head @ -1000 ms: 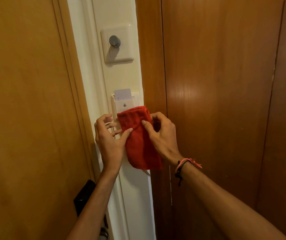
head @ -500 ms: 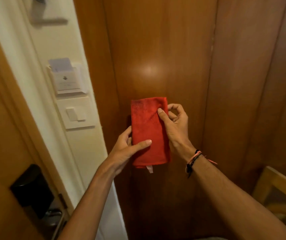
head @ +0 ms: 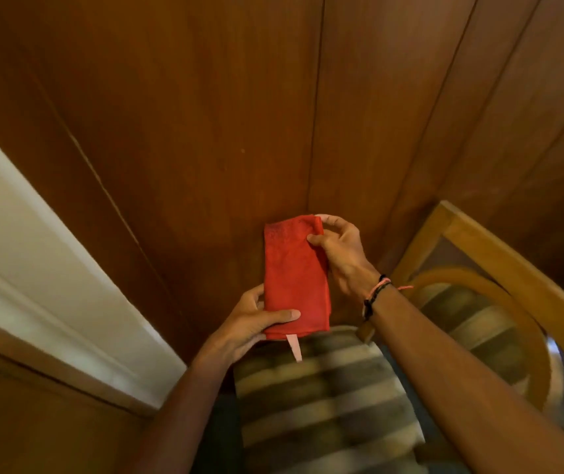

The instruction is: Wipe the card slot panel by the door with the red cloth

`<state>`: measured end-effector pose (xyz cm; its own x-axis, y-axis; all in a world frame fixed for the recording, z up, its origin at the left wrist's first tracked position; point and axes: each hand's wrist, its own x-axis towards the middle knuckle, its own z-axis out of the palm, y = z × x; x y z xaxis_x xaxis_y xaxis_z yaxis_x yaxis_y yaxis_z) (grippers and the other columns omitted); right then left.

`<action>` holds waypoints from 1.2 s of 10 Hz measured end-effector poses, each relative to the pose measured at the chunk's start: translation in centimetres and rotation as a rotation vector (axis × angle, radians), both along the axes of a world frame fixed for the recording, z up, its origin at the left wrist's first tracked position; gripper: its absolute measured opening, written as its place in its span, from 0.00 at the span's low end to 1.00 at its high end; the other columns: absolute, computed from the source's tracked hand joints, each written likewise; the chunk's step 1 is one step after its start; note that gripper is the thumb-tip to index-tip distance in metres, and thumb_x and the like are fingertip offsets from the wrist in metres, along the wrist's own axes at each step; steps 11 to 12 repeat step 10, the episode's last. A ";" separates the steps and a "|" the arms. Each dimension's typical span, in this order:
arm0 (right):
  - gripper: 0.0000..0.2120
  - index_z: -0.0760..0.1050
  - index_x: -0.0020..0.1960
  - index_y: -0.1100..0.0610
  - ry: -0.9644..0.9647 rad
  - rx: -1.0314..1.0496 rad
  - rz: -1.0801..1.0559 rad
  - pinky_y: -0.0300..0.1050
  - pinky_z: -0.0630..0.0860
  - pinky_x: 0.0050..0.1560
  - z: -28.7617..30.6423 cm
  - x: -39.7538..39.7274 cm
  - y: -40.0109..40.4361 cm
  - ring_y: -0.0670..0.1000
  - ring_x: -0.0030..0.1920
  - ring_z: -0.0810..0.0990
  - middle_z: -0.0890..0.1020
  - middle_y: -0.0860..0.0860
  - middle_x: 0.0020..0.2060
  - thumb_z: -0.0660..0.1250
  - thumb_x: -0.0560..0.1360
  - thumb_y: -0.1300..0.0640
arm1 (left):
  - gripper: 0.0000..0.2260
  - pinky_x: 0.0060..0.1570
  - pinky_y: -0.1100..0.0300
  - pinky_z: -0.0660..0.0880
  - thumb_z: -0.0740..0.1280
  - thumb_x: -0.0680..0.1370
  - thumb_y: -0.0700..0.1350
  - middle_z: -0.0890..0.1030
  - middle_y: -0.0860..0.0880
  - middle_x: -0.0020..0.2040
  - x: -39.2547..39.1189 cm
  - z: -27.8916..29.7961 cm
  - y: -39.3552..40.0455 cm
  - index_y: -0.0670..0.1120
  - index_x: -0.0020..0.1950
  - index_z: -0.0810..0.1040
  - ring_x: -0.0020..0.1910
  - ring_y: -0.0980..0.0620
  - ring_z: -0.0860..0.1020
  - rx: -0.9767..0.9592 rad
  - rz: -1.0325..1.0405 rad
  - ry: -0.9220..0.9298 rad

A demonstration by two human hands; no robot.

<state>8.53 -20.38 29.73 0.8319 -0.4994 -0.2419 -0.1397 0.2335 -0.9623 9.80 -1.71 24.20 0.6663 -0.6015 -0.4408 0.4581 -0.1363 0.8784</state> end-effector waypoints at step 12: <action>0.36 0.57 0.82 0.61 0.780 -0.259 0.478 0.53 0.70 0.73 -34.8 -11.3 -2.1 0.62 0.78 0.67 0.67 0.60 0.79 0.67 0.77 0.69 | 0.32 0.71 0.54 0.67 0.70 0.78 0.49 0.64 0.43 0.77 -13.7 -29.3 -2.1 0.49 0.79 0.59 0.75 0.43 0.66 0.690 -0.337 -0.047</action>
